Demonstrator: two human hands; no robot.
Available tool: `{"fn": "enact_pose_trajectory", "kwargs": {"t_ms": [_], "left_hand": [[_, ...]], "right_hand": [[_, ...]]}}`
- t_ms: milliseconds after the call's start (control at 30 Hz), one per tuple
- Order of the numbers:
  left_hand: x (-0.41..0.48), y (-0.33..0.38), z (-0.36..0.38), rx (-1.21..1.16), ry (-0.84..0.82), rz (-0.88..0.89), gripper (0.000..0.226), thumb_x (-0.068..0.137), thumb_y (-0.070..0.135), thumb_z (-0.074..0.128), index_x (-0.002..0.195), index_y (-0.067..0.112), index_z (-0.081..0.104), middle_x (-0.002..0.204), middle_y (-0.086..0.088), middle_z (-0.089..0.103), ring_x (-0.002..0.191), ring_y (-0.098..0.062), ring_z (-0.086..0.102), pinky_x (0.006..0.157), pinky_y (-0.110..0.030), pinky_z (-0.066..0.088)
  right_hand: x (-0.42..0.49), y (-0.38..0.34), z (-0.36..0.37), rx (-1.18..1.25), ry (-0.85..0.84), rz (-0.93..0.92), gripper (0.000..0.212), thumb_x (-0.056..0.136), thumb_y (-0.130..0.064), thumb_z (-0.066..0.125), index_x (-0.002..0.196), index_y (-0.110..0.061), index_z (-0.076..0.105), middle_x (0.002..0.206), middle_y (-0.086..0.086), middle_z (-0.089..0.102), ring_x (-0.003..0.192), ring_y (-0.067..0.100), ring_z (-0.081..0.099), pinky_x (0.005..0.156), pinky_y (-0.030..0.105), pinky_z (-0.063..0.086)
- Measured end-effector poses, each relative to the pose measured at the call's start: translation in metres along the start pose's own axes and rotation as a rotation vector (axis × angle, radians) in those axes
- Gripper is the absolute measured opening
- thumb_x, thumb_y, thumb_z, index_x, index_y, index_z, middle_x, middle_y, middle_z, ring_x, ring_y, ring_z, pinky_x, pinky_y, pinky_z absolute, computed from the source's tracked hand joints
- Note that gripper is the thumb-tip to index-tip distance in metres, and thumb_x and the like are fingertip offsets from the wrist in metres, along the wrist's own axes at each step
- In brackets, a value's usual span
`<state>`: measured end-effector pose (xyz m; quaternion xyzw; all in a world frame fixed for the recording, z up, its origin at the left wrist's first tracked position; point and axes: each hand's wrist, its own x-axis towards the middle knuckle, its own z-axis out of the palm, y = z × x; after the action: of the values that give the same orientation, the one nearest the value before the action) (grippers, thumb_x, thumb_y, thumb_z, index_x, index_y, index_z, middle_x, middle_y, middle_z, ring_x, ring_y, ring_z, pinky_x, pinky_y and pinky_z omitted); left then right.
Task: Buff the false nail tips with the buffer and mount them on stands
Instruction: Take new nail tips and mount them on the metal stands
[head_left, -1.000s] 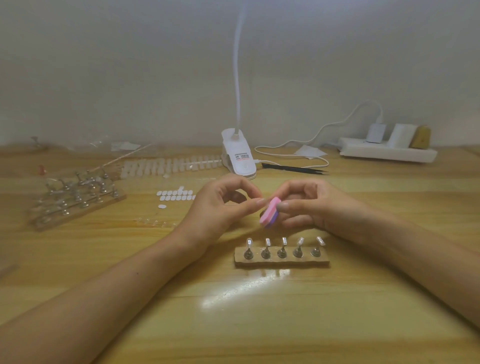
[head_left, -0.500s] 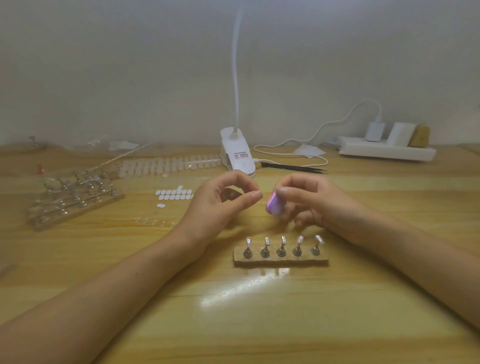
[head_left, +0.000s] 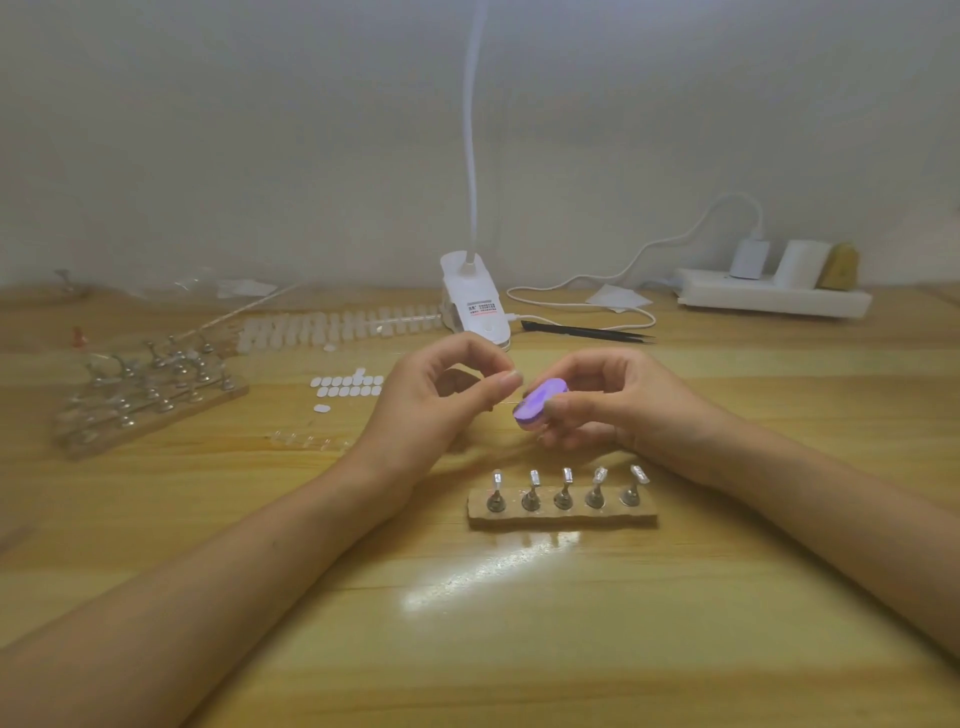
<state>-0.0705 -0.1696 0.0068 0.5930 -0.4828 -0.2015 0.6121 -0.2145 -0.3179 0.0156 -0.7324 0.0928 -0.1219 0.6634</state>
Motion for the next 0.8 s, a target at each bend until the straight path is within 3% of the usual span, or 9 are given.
{"fn": "enact_pose_trajectory", "kwargs": {"t_ms": [200,267,333,467,567,700,800], "left_hand": [[0.0011,0.0011,-0.0003,-0.004,-0.050,-0.018,0.013,0.085,0.021,0.072,0.074,0.023,0.065,0.074,0.007,0.060,0.060,-0.008,0.047,0.053,-0.019,0.036],[0.0007,0.0011,-0.0009,-0.015,-0.039,-0.019,0.013,0.085,0.022,0.072,0.073,0.026,0.065,0.075,0.004,0.060,0.059,-0.010,0.044,0.053,-0.021,0.036],[0.0005,0.0008,-0.0006,0.010,-0.042,-0.006,0.016,0.087,0.020,0.071,0.074,0.026,0.065,0.073,0.009,0.060,0.056,-0.005,0.045,0.053,-0.018,0.037],[0.0009,0.0008,0.0002,0.038,-0.060,0.000,0.015,0.087,0.019,0.071,0.075,0.024,0.065,0.069,0.016,0.059,0.056,0.000,0.048,0.055,-0.014,0.037],[0.0011,-0.0002,0.0001,0.041,-0.052,0.017,0.016,0.088,0.017,0.070,0.075,0.023,0.064,0.072,0.015,0.061,0.057,-0.001,0.048,0.055,-0.016,0.038],[0.0013,-0.0012,-0.0002,0.032,-0.057,0.015,0.015,0.088,0.017,0.071,0.076,0.022,0.064,0.078,0.009,0.061,0.061,-0.004,0.049,0.054,-0.019,0.038],[0.0015,-0.0018,-0.0007,0.028,-0.057,0.021,0.017,0.089,0.016,0.070,0.075,0.024,0.064,0.077,0.009,0.062,0.059,-0.003,0.049,0.052,-0.019,0.039]], "right_hand": [[0.0002,0.0003,0.0009,0.098,0.144,-0.038,0.021,0.083,-0.029,0.071,0.094,-0.011,0.076,0.094,0.010,0.077,0.083,0.018,0.075,0.064,0.020,0.057],[0.0006,0.0006,0.0007,0.064,0.112,-0.019,0.020,0.084,-0.028,0.071,0.094,-0.011,0.077,0.095,0.010,0.077,0.084,0.019,0.075,0.067,0.022,0.058],[0.0006,0.0011,0.0025,-0.010,0.052,-0.004,0.018,0.084,-0.028,0.074,0.094,-0.013,0.078,0.095,0.011,0.077,0.085,0.020,0.075,0.072,0.025,0.059],[0.0023,0.0015,-0.0005,0.104,0.160,-0.029,0.024,0.083,-0.028,0.069,0.096,-0.007,0.075,0.093,0.009,0.077,0.082,0.017,0.074,0.068,0.020,0.057],[0.0011,0.0010,0.0030,0.004,0.049,0.001,0.023,0.082,-0.029,0.073,0.094,-0.010,0.076,0.094,0.010,0.077,0.083,0.017,0.074,0.072,0.022,0.057],[0.0022,0.0012,-0.0005,0.127,0.163,-0.027,0.027,0.082,-0.030,0.070,0.095,-0.007,0.075,0.092,0.008,0.077,0.080,0.015,0.073,0.068,0.019,0.057],[0.0007,0.0004,0.0037,-0.002,0.031,0.018,0.020,0.083,-0.028,0.072,0.094,-0.012,0.078,0.094,0.009,0.077,0.084,0.016,0.074,0.072,0.020,0.057]]}}
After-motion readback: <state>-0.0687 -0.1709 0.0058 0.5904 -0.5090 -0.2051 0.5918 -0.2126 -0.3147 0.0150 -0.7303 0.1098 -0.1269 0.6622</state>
